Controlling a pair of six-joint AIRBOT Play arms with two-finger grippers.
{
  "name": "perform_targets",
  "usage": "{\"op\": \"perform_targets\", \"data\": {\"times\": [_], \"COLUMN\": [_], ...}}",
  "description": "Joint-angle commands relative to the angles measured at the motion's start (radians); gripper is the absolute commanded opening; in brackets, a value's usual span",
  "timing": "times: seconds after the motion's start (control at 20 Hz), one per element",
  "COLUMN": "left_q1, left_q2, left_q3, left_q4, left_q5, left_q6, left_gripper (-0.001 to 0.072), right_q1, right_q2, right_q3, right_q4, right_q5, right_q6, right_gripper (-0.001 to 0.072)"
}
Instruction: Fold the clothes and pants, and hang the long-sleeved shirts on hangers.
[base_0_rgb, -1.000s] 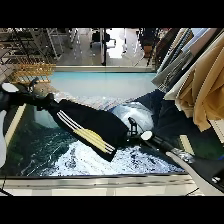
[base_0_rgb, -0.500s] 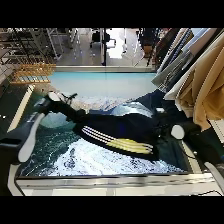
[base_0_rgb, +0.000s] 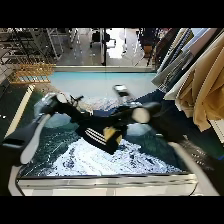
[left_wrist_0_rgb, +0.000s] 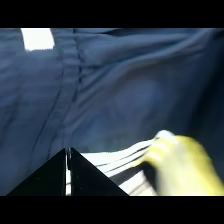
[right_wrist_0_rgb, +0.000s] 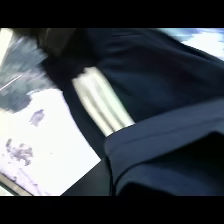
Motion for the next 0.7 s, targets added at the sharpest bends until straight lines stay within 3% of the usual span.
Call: {"op": "perform_targets", "data": {"times": [0.0,0.05,0.1,0.15,0.2,0.45,0.65], "left_q1": [0.131,0.190,0.243,0.289,0.330,0.349,0.274], "left_q2": [0.138,0.183,0.216,0.243,0.266,0.291,0.291], "left_q3": [0.001,0.001,0.001,0.000,0.000,0.000,0.000], "left_q4": [0.006,0.005,0.005,0.005,0.004,-0.062,-0.063], "left_q5": [-0.051,-0.080,-0.102,-0.117,-0.124,-0.166,-0.172], "left_q6": [-0.009,-0.009,-0.009,-0.010,-0.010,0.019,0.071], "left_gripper": [0.0029,0.0029,0.0029,0.0029,0.0029,0.0030,0.0029], "right_q1": [0.152,0.166,0.171,0.166,0.151,-0.079,-0.322], "right_q2": [-0.307,-0.372,-0.423,-0.443,-0.439,-0.248,-0.005], "right_q3": [0.190,0.236,0.285,0.325,0.361,0.391,0.028], "right_q4": [0.031,0.051,0.075,0.087,0.079,-0.041,0.124], "right_q5": [-0.025,-0.007,0.010,0.032,0.053,0.269,0.268], "right_q6": [-0.005,-0.028,-0.035,-0.040,-0.052,-0.087,-0.091], "right_gripper": [0.0016,0.0019,0.0148,0.0410,0.0573,0.0567,0.0571]}}
